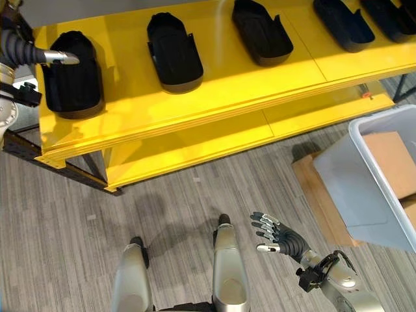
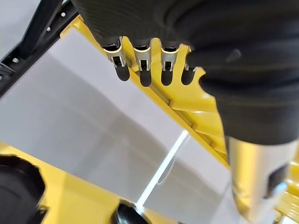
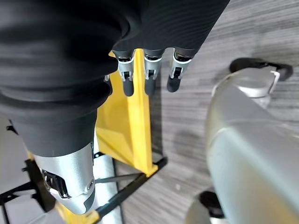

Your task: Move parts from the plastic box to the shelf.

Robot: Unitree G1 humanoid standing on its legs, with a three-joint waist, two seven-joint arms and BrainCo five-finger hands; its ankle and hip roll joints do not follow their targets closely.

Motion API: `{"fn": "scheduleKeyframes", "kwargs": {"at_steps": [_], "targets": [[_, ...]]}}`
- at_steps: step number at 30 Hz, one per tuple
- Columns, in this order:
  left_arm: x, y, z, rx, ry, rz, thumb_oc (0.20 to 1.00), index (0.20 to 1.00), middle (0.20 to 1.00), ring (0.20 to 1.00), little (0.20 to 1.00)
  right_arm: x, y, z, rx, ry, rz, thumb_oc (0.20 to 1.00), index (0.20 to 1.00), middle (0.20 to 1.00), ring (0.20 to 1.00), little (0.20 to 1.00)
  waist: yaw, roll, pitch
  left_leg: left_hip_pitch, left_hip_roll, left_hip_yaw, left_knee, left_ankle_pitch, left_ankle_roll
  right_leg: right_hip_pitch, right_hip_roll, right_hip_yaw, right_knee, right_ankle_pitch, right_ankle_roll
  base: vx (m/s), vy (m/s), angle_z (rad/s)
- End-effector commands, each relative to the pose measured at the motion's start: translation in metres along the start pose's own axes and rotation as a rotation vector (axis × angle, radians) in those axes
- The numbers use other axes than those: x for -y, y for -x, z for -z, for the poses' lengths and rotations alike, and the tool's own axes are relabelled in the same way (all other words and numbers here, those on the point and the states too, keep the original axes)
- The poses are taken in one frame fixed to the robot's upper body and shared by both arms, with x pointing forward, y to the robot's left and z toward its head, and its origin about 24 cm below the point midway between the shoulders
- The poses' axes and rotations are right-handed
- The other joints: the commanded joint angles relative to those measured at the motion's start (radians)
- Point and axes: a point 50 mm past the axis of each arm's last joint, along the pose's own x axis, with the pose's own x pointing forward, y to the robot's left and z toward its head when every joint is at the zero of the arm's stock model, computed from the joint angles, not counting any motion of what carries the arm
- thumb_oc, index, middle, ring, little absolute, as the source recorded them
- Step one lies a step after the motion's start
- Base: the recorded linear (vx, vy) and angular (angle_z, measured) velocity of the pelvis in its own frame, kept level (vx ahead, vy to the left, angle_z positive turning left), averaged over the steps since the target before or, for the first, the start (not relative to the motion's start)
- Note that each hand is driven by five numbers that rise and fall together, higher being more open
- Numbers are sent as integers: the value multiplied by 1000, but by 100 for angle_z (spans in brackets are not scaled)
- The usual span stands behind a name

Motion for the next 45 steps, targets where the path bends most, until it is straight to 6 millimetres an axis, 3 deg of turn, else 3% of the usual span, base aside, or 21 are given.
{"fn": "scheduleKeyframes", "kwargs": {"at_steps": [1, 15, 27, 32, 38, 42, 45], "targets": [[-2, 2, 7, 9, -52, 14, 1000, 1000, 1000, 1000, 1000, 1, 5, 1, 21, 14, 8, 1000, 1000, 1000, 1000, 1000, 11, -23, -52, -27, -5, -19, -24, 68, 33, 28, -43, 11, -52, 48, -13, 13, 0, 7], [51, 81, 4, -5, -41, 288, 1000, 1000, 1000, 1000, 1000, -4, -6, -9, 73, 24, -10, 1000, 1000, 1000, 1000, 1000, 32, -18, -82, 37, -11, -16, -75, 72, 41, 95, -51, 1, -94, 48, -12, 2, -1, 1], [129, 127, 33, -201, -26, 552, 1000, 1000, 1000, 1000, 1000, -6, -7, -11, 77, 30, -4, 1000, 1000, 1000, 1000, 1000, 32, -33, -81, 8, -14, -17, -60, 74, 47, 61, -47, 2, -75, 45, -15, -4, -3, -1], [143, 145, 42, -280, -18, 623, 1000, 1000, 1000, 1000, 1000, -5, -5, -12, 79, 30, 9, 1000, 1000, 1000, 1000, 1000, 33, -37, -74, 4, -12, -16, -53, 72, 48, 55, -44, 7, -69, 45, -15, 0, -5, -1], [149, 147, 56, -359, -33, 601, 1000, 1000, 1000, 1000, 1000, -5, -6, -12, 79, 24, 9, 1000, 1000, 1000, 1000, 1000, 31, -41, -73, -9, -14, -14, -42, 71, 48, 43, -43, 12, -61, 46, -16, -2, 1, -1], [145, 140, 58, -358, -48, 561, 1000, 1000, 1000, 1000, 1000, -5, -6, -12, 82, 19, 10, 1000, 1000, 1000, 1000, 1000, 30, -42, -73, -14, -14, -12, -37, 70, 47, 38, -43, 14, -57, 45, -17, 0, 0, 0], [131, 124, 53, -294, -93, 506, 1000, 1000, 1000, 1000, 1000, -3, -5, -12, 81, 19, 16, 1000, 1000, 1000, 1000, 1000, 32, -40, -75, -18, -15, -14, -29, 66, 46, 33, -43, 17, -51, 42, -16, 0, 0, 0]]}}
